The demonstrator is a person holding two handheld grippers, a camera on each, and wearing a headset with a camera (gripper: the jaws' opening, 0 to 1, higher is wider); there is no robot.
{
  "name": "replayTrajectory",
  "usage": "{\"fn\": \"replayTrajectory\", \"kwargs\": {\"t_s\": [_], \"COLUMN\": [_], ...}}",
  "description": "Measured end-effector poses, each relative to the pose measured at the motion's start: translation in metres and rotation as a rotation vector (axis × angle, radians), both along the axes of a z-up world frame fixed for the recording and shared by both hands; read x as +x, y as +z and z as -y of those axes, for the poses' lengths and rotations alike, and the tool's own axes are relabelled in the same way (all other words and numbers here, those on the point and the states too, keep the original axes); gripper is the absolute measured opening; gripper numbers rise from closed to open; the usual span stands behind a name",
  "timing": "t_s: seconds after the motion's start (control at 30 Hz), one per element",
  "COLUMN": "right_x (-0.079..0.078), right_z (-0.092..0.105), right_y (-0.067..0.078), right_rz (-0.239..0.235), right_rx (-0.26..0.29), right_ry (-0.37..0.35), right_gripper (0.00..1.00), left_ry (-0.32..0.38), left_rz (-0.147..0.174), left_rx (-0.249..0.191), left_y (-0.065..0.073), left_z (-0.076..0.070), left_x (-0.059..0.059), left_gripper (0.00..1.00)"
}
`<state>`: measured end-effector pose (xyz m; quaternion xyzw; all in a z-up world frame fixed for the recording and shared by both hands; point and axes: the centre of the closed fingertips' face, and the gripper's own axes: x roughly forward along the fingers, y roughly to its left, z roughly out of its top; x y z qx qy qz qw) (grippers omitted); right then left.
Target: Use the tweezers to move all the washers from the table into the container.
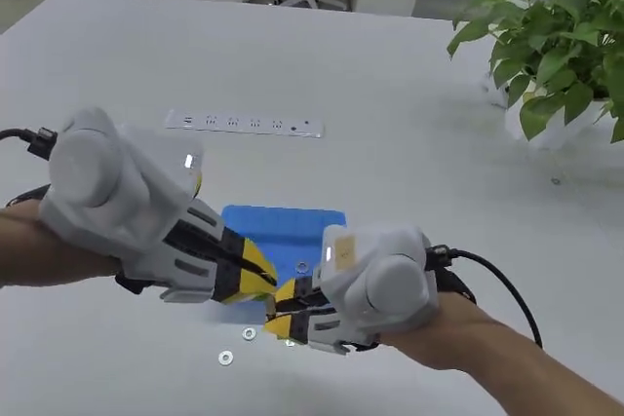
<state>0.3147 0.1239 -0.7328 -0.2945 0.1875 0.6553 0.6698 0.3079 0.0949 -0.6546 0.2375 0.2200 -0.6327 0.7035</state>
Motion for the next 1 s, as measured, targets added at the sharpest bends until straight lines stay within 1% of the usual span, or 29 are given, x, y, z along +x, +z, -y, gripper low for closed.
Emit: {"fn": "replayTrajectory", "kwargs": {"t_s": [0.3,0.53,0.8,1.0], "right_x": [0.018,0.032,0.048,0.058], "right_z": [0.001,0.002,0.001,0.001], "right_y": [0.011,0.016,0.016,0.012], "right_rz": [0.025,0.038,0.051,0.047], "right_rx": [0.009,0.012,0.010,0.013], "right_ry": [-0.013,-0.024,-0.029,-0.033], "right_gripper": [0.10,0.10,0.10,0.10], "left_ry": [-0.008,-0.008,-0.007,-0.005], "left_rz": [0.028,0.041,0.057,0.061], "left_rx": [-0.002,-0.005,-0.003,0.004], "left_y": [0.011,0.015,0.016,0.011], "left_z": [0.002,0.002,0.001,0.001], "left_x": [0.016,0.028,0.043,0.052], "left_gripper": [0.05,0.05,0.05,0.05]}}
